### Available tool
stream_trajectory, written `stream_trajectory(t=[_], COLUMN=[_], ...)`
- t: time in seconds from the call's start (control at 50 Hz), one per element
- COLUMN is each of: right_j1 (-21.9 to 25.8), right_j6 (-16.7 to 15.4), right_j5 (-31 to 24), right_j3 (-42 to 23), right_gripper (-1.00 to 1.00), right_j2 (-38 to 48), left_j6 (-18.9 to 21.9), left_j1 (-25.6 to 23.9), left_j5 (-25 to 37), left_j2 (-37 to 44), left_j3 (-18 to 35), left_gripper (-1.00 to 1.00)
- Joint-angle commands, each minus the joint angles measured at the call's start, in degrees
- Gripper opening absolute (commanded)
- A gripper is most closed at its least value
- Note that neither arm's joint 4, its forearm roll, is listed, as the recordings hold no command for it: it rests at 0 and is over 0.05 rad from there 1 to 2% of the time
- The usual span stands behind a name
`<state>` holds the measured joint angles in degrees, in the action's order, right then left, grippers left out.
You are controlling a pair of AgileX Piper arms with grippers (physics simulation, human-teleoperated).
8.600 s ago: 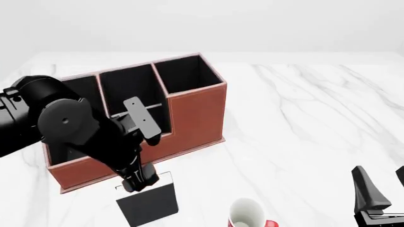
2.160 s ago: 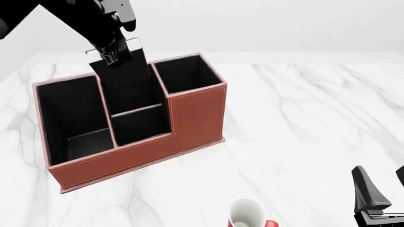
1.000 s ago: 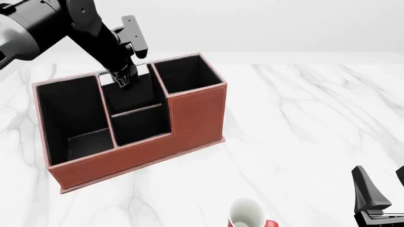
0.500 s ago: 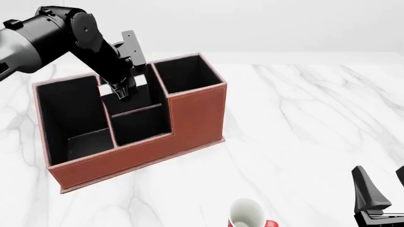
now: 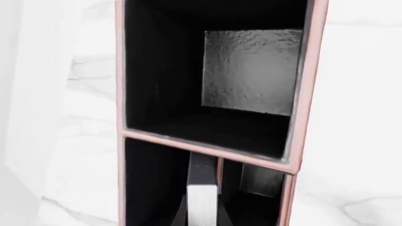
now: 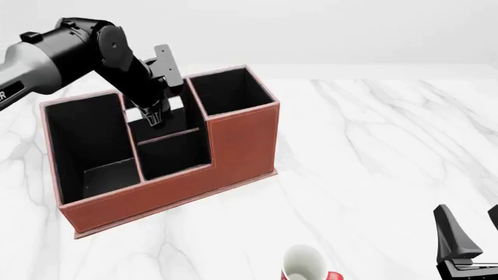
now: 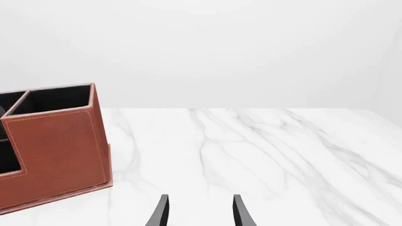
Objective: Pick up the book and place it in the front compartment of the caddy.
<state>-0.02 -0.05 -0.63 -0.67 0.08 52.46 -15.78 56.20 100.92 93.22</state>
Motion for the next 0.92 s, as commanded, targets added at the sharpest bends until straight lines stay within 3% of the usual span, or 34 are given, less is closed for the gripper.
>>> stream_trajectory(t=[0.02, 0.12, 0.14, 0.42, 0.76, 0.92], right_j1=[0.00, 0.00, 0.00, 0.01, 0.01, 0.01], right_j6=[0.00, -0.01, -0.02, -0.01, 0.00, -0.01], right_j5=[0.10, 0.11, 0.11, 0.10, 0.10, 0.10], right_j3=[0.03, 0.03, 0.03, 0.03, 0.03, 0.03], right_gripper=[1.00, 1.00, 1.00, 1.00, 1.00, 1.00], right_j2=[0.07, 0.07, 0.07, 0.07, 0.07, 0.07], left_j6=[0.74, 0.88, 0.71, 2.02, 2.72, 1.95], left_j1=[-0.05, 0.11, 0.00, 0.31, 0.32, -1.38], left_j5=[-0.36, -0.25, -0.12, 0.90, -0.90, -2.52], left_j2=[1.14, 1.17, 1.17, -1.16, -6.60, -11.10], left_j3=[1.01, 1.49, 2.00, 1.68, -5.05, -10.66], left_gripper=[-1.00, -1.00, 1.00, 1.00, 1.00, 1.00])
